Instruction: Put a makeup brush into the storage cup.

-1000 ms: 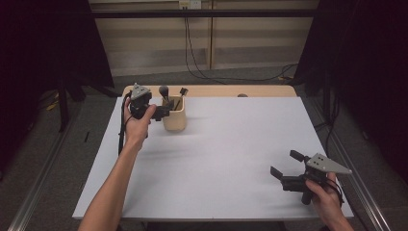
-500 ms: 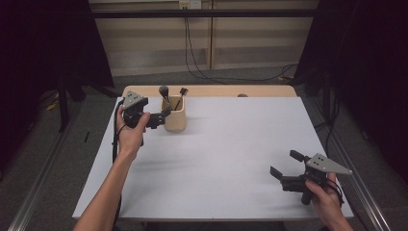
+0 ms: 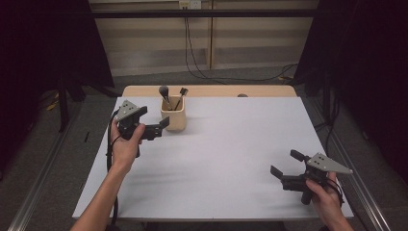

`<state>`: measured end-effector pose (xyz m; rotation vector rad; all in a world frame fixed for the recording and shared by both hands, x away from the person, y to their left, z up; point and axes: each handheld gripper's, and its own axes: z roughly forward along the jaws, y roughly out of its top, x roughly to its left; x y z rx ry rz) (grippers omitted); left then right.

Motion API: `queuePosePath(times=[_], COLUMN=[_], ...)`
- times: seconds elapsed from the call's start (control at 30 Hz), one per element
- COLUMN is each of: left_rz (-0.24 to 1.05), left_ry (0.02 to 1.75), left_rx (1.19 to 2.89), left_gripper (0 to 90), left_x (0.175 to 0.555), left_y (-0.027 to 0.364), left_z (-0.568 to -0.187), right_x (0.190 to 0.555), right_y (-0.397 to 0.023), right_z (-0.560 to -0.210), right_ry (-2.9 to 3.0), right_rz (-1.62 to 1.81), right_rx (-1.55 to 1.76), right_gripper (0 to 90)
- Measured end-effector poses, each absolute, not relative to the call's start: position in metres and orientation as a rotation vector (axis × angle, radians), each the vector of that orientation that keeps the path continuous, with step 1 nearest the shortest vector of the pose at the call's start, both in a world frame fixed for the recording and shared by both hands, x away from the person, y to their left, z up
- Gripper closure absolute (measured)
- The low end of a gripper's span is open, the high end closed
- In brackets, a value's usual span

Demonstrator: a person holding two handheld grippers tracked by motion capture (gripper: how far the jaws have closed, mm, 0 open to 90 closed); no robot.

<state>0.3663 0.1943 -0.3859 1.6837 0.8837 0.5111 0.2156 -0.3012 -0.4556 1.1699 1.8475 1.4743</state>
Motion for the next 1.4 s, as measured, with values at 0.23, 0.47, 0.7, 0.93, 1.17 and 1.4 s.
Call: queuePosePath(times=[0.23, 0.47, 0.7, 0.93, 1.17, 1.4], left_rz=[0.549, 0.564, 0.538, 0.555, 0.55, 0.545], left_ry=[0.885, 0.881, 0.887, 0.911, 0.883, 0.91], left_rx=[1.675, 1.668, 1.667, 1.661, 1.692, 1.716], left_gripper=[3.3, 3.1, 3.1, 2.9, 2.8, 3.0], left_x=[0.347, 0.323, 0.303, 0.284, 0.265, 0.252], left_y=[0.196, 0.208, 0.217, 0.224, 0.226, 0.237], left_z=[-0.385, -0.389, -0.402, -0.409, -0.419, -0.425], right_x=[0.216, 0.215, 0.216, 0.216, 0.213, 0.211], right_y=[-0.3, -0.3, -0.3, -0.3, -0.301, -0.304], right_z=[-0.456, -0.456, -0.456, -0.456, -0.455, -0.455], right_ry=[1.85, 1.853, 1.857, 1.85, 1.844, 1.841], right_rz=[1.465, 1.463, 1.458, 1.459, 1.457, 1.449], right_rx=[1.168, 1.165, 1.162, 1.164, 1.168, 1.167], right_gripper=[0.0, 0.0, 0.0, 0.0, 0.0, 0.0])
